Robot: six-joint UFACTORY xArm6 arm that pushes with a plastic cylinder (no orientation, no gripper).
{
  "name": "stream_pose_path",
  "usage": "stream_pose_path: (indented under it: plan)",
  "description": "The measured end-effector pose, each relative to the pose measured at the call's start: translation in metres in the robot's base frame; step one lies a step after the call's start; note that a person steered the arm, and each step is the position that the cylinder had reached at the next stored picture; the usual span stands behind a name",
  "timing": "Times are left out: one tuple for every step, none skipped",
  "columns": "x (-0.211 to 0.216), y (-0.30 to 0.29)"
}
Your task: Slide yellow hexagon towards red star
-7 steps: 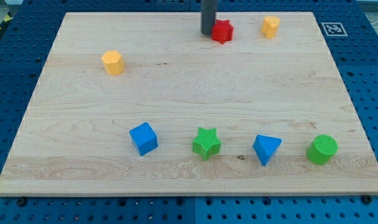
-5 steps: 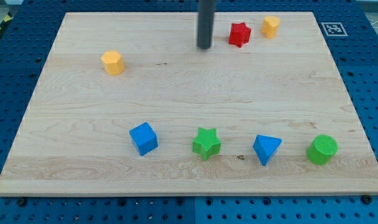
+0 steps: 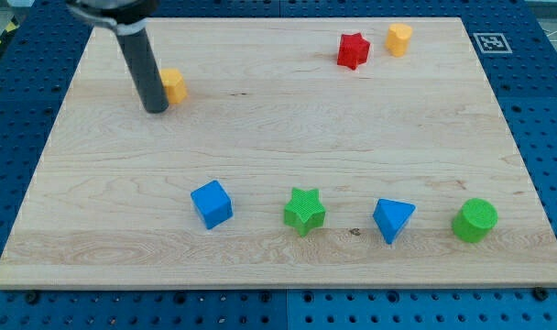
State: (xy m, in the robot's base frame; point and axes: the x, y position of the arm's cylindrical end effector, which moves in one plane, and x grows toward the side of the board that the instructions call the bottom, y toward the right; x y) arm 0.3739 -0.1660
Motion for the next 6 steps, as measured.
stream_pose_path:
  plan:
    - [-0.034, 0.007]
    - [-0.049, 0.019]
    - [-0.064, 0.021]
    - [-0.089, 0.021]
    - [-0.114, 0.017]
    - [-0.116, 0.042]
